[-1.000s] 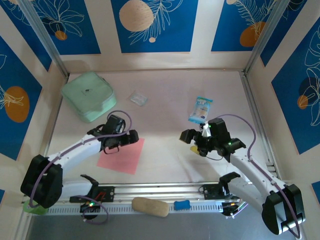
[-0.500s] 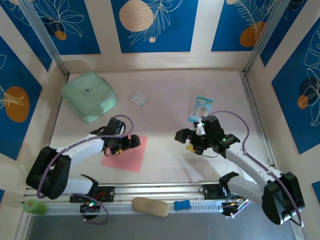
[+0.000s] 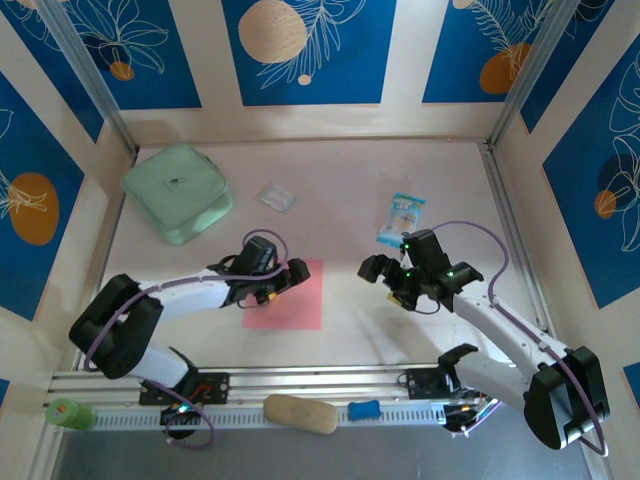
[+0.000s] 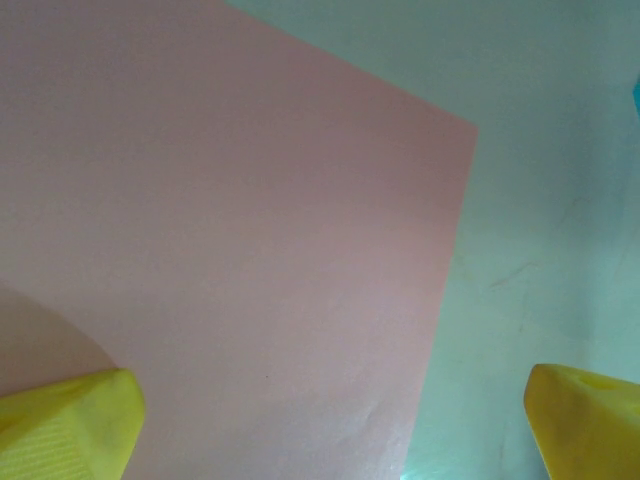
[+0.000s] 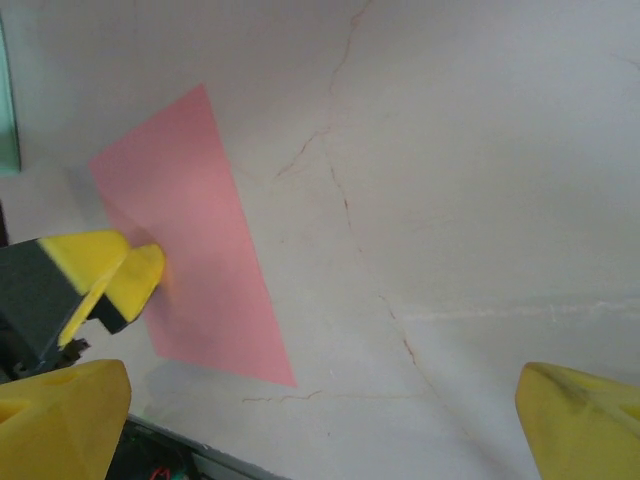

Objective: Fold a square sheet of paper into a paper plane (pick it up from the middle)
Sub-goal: Move the square sheet of paper to the bottom-center of the table.

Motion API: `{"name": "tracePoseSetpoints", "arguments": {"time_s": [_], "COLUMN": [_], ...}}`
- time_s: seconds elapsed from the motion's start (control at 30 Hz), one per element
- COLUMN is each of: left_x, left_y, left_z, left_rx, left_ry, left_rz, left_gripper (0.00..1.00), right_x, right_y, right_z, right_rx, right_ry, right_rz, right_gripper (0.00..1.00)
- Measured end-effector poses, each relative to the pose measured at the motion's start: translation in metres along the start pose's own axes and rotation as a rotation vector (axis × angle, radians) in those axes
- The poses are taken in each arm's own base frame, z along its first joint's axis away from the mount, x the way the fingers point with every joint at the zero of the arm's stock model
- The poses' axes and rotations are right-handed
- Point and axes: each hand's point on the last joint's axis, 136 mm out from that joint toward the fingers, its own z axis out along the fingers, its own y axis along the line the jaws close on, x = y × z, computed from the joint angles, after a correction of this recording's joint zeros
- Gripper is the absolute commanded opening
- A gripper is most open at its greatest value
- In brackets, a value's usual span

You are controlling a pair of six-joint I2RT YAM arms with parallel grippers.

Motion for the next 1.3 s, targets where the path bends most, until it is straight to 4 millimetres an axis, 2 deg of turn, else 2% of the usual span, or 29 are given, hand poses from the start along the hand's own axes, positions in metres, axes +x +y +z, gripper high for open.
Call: {"name": "tracePoseSetpoints", "arguments": {"time_s": [0.1, 0.2, 0.33, 0.53, 0.6, 0.9, 1.3], "left_x": [0.008, 0.014, 0.013, 0.01, 0.009, 0.012, 0.009], "left_y": [-0.016, -0.024, -0.017, 0.011, 0.015, 0.017, 0.006], "left_z": [0.009, 0.012, 0.009, -0.005, -0.008, 0.002, 0.002], "left_rx": [0.009, 0.007, -0.046, -0.193, -0.232, -0.276, -0.201], "left_ry": [0.013, 0.021, 0.016, 0.017, 0.037, 0.108, 0.044], "left_rz": [0.021, 0.038, 0.081, 0.201, 0.241, 0.296, 0.156], "left_gripper": [1.0, 1.0, 1.0, 1.0, 1.0, 1.0, 1.0], "right_x": [-0.005, -0.007, -0.003, 0.001, 0.001, 0.001, 0.005], "right_y": [0.0, 0.001, 0.004, 0.009, 0.012, 0.015, -0.007], "right_z": [-0.004, -0.007, -0.007, -0.01, -0.012, -0.011, -0.007], "right_rx": [-0.013, -0.027, -0.068, -0.134, -0.154, -0.178, -0.072], "right_ry": [-0.019, -0.019, -0.003, -0.012, -0.023, -0.023, -0.006], "right_rz": [0.023, 0.034, 0.024, -0.002, -0.009, -0.008, 0.016], "right_gripper": [0.99, 0.99, 0.99, 0.99, 0.99, 0.99, 0.99]}}
